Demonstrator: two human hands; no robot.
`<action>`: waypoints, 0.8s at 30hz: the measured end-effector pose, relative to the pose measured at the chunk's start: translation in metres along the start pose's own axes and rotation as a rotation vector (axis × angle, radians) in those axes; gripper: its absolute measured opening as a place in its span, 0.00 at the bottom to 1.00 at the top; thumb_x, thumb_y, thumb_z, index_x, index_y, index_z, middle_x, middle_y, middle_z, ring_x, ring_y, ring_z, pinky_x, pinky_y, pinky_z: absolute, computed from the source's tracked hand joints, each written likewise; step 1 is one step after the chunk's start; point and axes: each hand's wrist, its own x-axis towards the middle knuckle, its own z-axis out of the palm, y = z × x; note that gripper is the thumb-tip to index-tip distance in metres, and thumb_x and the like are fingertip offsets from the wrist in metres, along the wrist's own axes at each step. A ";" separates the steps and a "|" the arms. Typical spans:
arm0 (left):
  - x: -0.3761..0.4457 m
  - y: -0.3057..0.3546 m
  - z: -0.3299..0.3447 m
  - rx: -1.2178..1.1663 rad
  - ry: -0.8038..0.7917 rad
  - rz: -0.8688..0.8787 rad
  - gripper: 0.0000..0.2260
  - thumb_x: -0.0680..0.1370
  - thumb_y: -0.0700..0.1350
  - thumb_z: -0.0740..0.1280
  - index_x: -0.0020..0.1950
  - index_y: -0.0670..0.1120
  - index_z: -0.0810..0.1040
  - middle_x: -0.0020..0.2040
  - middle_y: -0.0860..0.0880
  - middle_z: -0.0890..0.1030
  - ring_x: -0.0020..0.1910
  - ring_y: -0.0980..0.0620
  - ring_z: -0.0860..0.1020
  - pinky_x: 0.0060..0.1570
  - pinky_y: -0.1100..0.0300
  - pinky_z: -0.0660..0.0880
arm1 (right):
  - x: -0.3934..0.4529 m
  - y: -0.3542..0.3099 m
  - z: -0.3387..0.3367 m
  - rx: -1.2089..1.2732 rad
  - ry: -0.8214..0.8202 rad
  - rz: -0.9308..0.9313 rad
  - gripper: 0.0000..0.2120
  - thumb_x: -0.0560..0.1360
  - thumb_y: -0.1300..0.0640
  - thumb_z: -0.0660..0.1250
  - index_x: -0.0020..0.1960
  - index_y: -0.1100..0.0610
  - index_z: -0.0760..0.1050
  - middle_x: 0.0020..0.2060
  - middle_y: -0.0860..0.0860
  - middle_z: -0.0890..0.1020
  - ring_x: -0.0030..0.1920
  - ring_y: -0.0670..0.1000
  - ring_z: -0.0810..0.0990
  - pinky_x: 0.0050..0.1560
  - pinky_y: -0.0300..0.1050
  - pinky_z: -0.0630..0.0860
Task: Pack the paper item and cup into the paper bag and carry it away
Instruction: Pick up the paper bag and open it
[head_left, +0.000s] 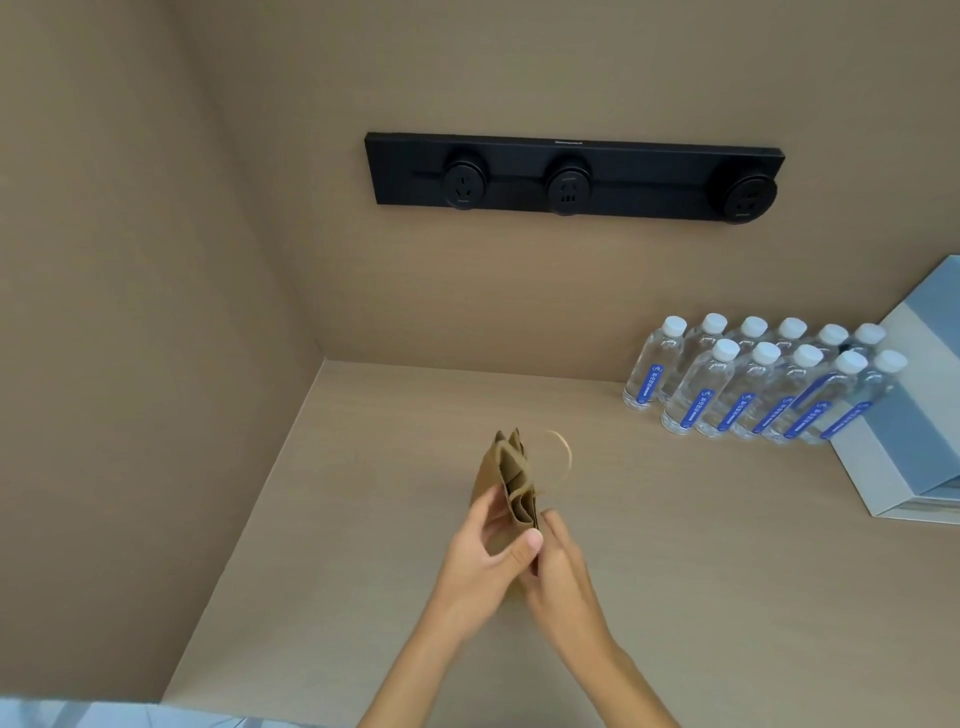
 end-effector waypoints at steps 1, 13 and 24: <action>-0.001 0.003 0.000 -0.029 0.000 -0.010 0.25 0.72 0.52 0.73 0.68 0.51 0.73 0.59 0.60 0.83 0.61 0.63 0.78 0.57 0.68 0.74 | 0.000 -0.001 0.000 -0.031 -0.018 -0.035 0.12 0.74 0.61 0.61 0.54 0.46 0.71 0.42 0.38 0.69 0.40 0.42 0.75 0.36 0.27 0.68; 0.021 0.038 -0.015 0.090 0.167 -0.113 0.15 0.70 0.37 0.59 0.50 0.49 0.81 0.41 0.46 0.84 0.37 0.52 0.83 0.36 0.55 0.82 | 0.025 -0.037 -0.033 0.702 -0.043 0.322 0.12 0.81 0.58 0.56 0.58 0.58 0.77 0.51 0.54 0.82 0.44 0.51 0.81 0.43 0.46 0.76; 0.046 0.054 -0.013 0.565 0.215 -0.071 0.21 0.70 0.45 0.69 0.62 0.55 0.73 0.41 0.55 0.81 0.46 0.52 0.80 0.41 0.59 0.74 | 0.069 -0.054 -0.047 0.364 -0.143 0.383 0.33 0.71 0.68 0.62 0.73 0.51 0.58 0.29 0.54 0.73 0.21 0.50 0.73 0.21 0.41 0.69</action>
